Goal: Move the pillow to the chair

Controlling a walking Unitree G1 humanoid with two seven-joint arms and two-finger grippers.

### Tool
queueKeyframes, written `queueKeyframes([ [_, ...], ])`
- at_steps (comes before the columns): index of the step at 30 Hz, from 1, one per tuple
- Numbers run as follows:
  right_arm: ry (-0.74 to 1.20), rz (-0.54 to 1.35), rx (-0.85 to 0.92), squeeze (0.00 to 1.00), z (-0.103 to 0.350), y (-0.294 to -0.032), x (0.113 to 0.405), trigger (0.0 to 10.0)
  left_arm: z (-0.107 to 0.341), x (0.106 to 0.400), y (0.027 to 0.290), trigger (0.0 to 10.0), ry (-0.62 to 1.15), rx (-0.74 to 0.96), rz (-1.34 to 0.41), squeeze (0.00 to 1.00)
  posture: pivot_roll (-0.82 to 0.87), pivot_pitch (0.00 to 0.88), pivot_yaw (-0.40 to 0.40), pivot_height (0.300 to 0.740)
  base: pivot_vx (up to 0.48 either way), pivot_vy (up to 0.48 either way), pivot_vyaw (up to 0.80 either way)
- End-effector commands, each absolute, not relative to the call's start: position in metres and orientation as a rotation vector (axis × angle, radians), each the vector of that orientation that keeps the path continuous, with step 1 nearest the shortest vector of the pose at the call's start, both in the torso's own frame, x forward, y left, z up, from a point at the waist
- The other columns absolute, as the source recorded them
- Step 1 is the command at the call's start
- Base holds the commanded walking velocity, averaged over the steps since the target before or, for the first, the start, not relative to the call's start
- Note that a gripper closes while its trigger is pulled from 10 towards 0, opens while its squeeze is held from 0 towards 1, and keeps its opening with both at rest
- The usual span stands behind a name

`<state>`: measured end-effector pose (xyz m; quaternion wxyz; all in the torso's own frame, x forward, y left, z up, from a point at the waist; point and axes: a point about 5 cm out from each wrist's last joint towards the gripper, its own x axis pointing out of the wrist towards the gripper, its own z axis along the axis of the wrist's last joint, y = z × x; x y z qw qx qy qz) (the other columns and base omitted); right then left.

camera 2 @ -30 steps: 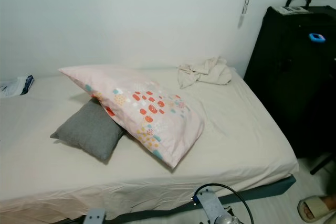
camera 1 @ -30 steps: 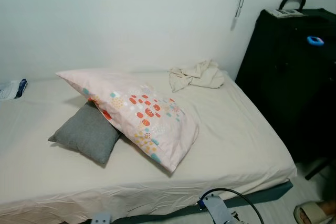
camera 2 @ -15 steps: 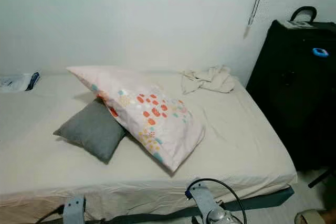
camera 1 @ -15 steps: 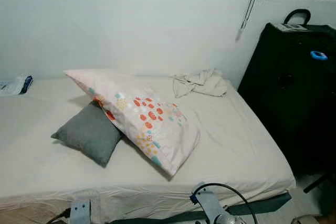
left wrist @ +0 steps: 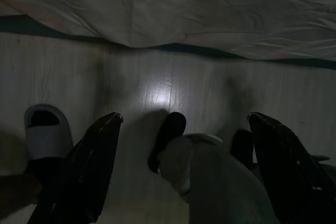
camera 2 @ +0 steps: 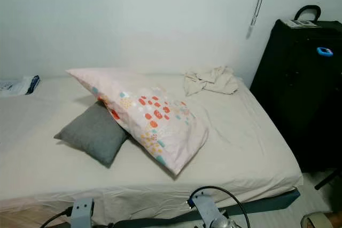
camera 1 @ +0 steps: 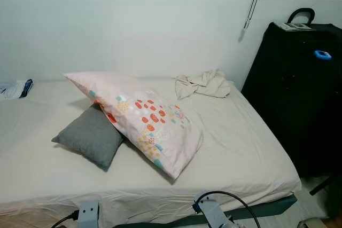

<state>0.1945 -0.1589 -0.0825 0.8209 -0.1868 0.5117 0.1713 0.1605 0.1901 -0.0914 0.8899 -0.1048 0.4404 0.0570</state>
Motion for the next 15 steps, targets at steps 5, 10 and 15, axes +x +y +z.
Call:
queueKeyframes([
  [5, 1.094, 0.367, -0.409, 0.00, -0.0833, -0.1596, 0.1929, 10.0, -0.0944, 0.1537, 0.1870, 10.0, 0.931, -0.217, 0.105, 0.00, 0.01, 0.010, -0.055, 0.740, 0.256, 0.000, 0.00],
  [10, 1.097, 0.370, -0.417, 0.00, -0.0837, -0.1610, 0.1920, 10.0, -0.0939, 0.1553, 0.1844, 10.0, 0.924, -0.222, 0.095, 0.00, 0.01, 0.017, -0.063, 0.740, 0.274, 0.000, 0.00],
  [15, 1.098, 0.375, -0.424, 0.00, -0.0841, -0.1615, 0.1910, 10.0, -0.0935, 0.1565, 0.1823, 10.0, 0.912, -0.242, 0.096, 0.00, 0.02, 0.021, -0.066, 0.740, 0.294, 0.000, 0.00],
])
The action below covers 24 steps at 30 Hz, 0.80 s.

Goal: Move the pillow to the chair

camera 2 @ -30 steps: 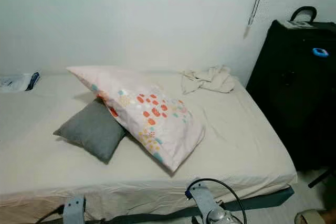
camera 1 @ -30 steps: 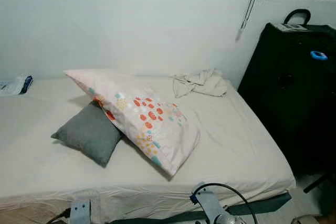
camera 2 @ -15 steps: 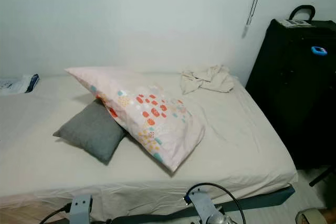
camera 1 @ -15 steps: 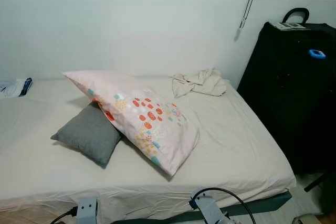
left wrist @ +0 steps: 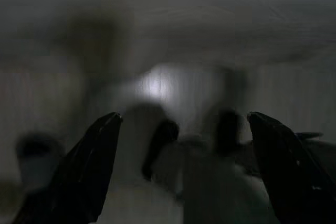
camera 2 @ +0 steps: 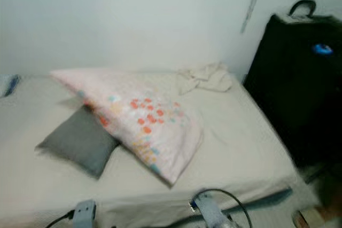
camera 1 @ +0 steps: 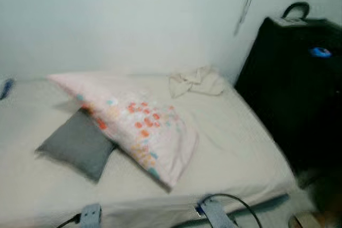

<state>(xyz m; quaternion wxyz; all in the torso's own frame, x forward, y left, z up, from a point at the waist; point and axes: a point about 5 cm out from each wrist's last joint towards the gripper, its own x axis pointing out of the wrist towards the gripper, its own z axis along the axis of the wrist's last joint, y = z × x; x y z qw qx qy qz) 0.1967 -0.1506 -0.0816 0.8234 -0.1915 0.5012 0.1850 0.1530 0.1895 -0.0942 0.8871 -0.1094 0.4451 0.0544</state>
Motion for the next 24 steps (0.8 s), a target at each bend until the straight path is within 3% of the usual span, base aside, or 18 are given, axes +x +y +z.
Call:
queueKeyframes([
  [1, 1.098, 0.375, -0.424, 0.00, -0.084, -0.161, 0.191, 10.0, -0.093, 0.156, 0.182, 10.0, 0.912, -0.242, 0.096, 0.00, 0.02, 0.021, -0.066, 0.740, 0.292, 0.000, 0.00],
  [11, 1.103, 0.376, -0.432, 0.00, -0.084, -0.165, 0.190, 10.0, -0.088, 0.167, 0.182, 10.0, 0.843, -0.311, 0.097, 0.00, 0.01, 0.034, -0.066, 0.740, 0.111, 0.000, 0.00],
  [14, 1.100, 0.367, -0.426, 0.00, -0.084, -0.166, 0.190, 10.0, -0.075, 0.191, 0.181, 10.0, 0.738, -0.363, 0.066, 0.00, 0.01, 0.045, -0.067, 0.740, 0.000, 0.000, 0.00],
  [19, 1.125, 0.368, -0.440, 0.00, -0.087, -0.169, 0.183, 10.0, -0.030, 0.248, 0.156, 10.0, 0.428, -0.598, -0.245, 0.00, 0.01, 0.042, -0.064, 0.740, 0.000, 0.000, -0.15],
  [20, 1.125, 0.368, -0.440, 0.00, -0.087, -0.169, 0.183, 10.0, -0.030, 0.248, 0.156, 10.0, 0.428, -0.598, -0.245, 0.00, 0.01, 0.042, -0.064, 0.740, 0.000, 0.000, -0.75],
  [22, 1.128, 0.363, -0.433, 0.00, -0.088, -0.169, 0.183, 10.0, -0.009, 0.264, 0.144, 10.0, 0.324, -0.634, -0.455, 0.00, 0.00, 0.036, -0.060, 0.740, 0.000, 0.000, -0.75],
  [24, 1.125, 0.362, -0.434, 0.00, -0.088, -0.169, 0.183, 10.0, -0.005, 0.267, 0.141, 10.0, 0.309, -0.629, -0.501, 0.00, 0.00, 0.035, -0.059, 0.740, 0.000, 0.000, -0.70],
])
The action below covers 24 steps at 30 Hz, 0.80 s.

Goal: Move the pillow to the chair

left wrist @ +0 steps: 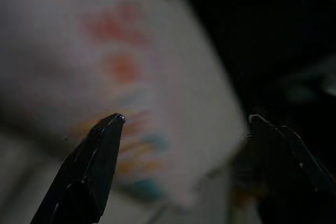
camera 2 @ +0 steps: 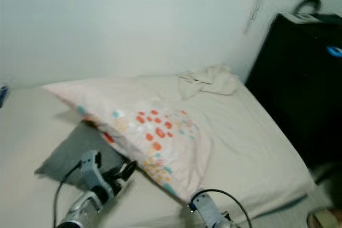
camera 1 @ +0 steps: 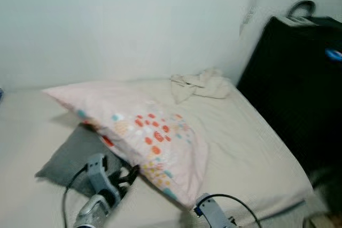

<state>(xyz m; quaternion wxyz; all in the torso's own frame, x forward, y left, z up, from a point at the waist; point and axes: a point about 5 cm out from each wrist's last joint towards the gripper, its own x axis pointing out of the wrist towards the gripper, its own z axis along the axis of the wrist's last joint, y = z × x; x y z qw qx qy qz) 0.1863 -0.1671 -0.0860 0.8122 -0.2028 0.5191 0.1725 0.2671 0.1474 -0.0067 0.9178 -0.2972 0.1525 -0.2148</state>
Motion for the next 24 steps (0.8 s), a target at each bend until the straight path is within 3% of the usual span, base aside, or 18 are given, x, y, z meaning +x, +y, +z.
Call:
queueKeyframes([
  [1, 1.120, 0.359, -0.434, 0.00, -0.087, -0.169, 0.183, 10.0, -0.001, 0.270, 0.138, 10.0, 0.300, -0.615, -0.537, 0.00, 0.00, 0.034, -0.057, 0.740, 0.000, 0.000, 0.00],
  [5, 1.111, 0.348, -0.427, 0.00, -0.087, -0.169, 0.184, 10.0, 0.006, 0.278, 0.135, 10.0, 0.277, -0.597, -0.539, 0.00, 0.00, 0.037, -0.053, 0.740, 0.000, 0.000, 0.00],
  [11, 1.104, 0.328, -0.390, 0.00, -0.088, -0.165, 0.184, 10.0, 0.026, 0.303, 0.125, 10.0, 0.180, -0.576, -0.351, 0.00, 0.00, 0.050, -0.046, 0.740, 0.000, 0.000, 0.00],
  [18, 1.122, 0.312, -0.390, 0.00, -0.089, -0.166, 0.181, 10.0, 0.026, 0.308, 0.137, 10.0, 0.187, -0.527, -0.100, 0.00, 0.00, 0.057, -0.046, 0.740, 0.000, 0.000, 0.00],
  [24, 1.131, 0.297, -0.348, 0.00, -0.090, -0.164, 0.180, 10.0, 0.031, 0.312, 0.128, 10.0, 0.182, -0.493, -0.099, 0.00, 0.00, 0.063, -0.044, 0.715, 0.000, 0.000, 0.00],
])
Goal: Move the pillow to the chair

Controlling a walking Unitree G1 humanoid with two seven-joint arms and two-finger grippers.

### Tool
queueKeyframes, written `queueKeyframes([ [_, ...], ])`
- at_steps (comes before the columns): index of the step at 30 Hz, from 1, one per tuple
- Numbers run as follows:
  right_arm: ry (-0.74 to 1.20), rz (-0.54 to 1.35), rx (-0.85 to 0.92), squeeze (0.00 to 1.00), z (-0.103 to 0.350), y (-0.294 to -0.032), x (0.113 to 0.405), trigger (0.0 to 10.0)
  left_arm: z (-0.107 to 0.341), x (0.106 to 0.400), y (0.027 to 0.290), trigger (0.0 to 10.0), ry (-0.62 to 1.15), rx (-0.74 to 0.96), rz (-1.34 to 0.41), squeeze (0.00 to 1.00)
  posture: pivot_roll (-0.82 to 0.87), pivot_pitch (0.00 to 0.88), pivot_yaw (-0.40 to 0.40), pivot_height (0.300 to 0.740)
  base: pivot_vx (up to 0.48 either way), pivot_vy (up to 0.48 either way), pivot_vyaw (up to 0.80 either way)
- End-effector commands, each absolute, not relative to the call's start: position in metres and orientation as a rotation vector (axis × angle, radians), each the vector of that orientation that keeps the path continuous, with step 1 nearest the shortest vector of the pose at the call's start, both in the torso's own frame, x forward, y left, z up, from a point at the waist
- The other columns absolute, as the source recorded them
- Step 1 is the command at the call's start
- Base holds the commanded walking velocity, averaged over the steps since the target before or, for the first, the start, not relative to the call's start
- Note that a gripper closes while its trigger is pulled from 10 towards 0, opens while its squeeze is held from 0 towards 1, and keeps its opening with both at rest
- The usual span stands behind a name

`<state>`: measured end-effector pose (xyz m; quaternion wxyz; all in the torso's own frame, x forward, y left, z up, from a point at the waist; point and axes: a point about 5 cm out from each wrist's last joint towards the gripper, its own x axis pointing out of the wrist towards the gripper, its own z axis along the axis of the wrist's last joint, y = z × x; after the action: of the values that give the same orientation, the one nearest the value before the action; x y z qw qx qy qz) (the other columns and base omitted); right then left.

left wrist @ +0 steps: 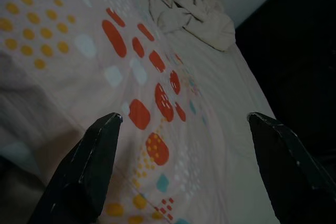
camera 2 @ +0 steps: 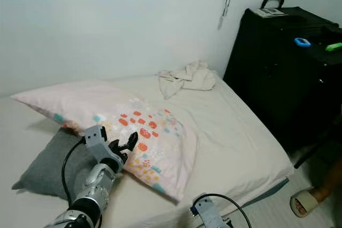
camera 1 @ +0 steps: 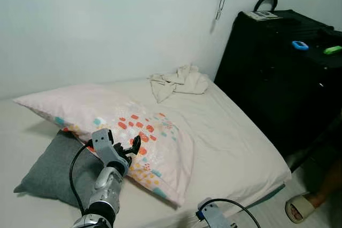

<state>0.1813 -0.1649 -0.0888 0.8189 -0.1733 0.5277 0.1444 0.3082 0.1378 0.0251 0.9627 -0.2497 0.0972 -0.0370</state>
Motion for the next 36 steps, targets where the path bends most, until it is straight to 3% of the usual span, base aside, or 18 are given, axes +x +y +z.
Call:
queueKeyframes([
  [1, 1.130, 0.297, -0.346, 0.00, -0.090, -0.164, 0.180, 10.0, 0.032, 0.313, 0.127, 10.0, 0.174, -0.497, -0.099, 0.00, 0.00, 0.063, -0.044, 0.710, 0.000, 0.000, 0.00],
  [12, 1.135, 0.294, -0.334, 0.00, -0.090, -0.163, 0.178, 10.0, 0.042, 0.321, 0.111, 10.0, 0.164, -0.432, -0.125, 0.00, -0.01, 0.076, -0.030, 0.655, 0.000, 0.000, 0.00],
  [23, 1.122, 0.291, -0.288, 0.00, -0.091, -0.157, 0.178, 10.0, 0.051, 0.331, 0.106, 10.0, 0.179, -0.523, -0.066, 0.00, -0.02, 0.084, -0.019, 0.592, 0.000, 0.000, 0.00],
  [36, 1.080, 0.300, -0.218, 0.00, -0.088, -0.150, 0.184, 10.0, 0.070, 0.339, 0.081, 10.0, 0.135, -0.577, -0.177, 0.00, -0.03, 0.092, -0.004, 0.592, 0.000, 0.000, 0.00],
])
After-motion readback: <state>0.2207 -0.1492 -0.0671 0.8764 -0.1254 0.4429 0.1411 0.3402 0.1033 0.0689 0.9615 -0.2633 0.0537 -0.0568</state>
